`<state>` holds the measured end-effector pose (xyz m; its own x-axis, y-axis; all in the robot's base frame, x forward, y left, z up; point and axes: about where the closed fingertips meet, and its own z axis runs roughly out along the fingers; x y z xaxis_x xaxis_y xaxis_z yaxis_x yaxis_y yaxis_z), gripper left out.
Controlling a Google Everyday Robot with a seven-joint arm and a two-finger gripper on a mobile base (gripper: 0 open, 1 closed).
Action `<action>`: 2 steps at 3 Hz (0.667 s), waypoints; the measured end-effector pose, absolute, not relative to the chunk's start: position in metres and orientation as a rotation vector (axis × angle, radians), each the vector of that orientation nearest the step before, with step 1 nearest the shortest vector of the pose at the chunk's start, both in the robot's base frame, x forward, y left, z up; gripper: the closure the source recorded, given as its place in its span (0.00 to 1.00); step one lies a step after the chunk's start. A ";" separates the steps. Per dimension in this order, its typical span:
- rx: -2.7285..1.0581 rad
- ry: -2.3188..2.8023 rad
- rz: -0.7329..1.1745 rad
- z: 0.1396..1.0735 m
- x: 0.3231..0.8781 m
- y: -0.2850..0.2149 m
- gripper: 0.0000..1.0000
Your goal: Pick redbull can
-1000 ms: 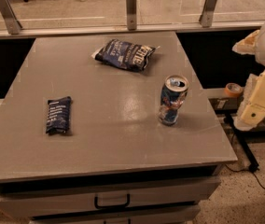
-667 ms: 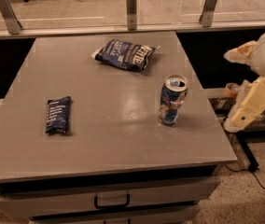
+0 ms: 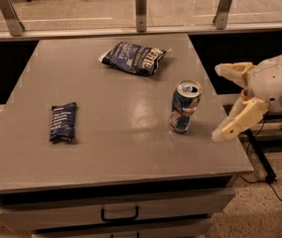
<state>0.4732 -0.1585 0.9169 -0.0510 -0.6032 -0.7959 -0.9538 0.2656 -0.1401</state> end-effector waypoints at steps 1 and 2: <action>-1.316 1.588 0.769 0.921 0.480 -0.124 0.00; -1.230 1.486 0.923 0.920 0.488 -0.095 0.00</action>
Offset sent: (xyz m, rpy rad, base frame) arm 0.0260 0.0865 0.0012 0.5882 0.0502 0.1315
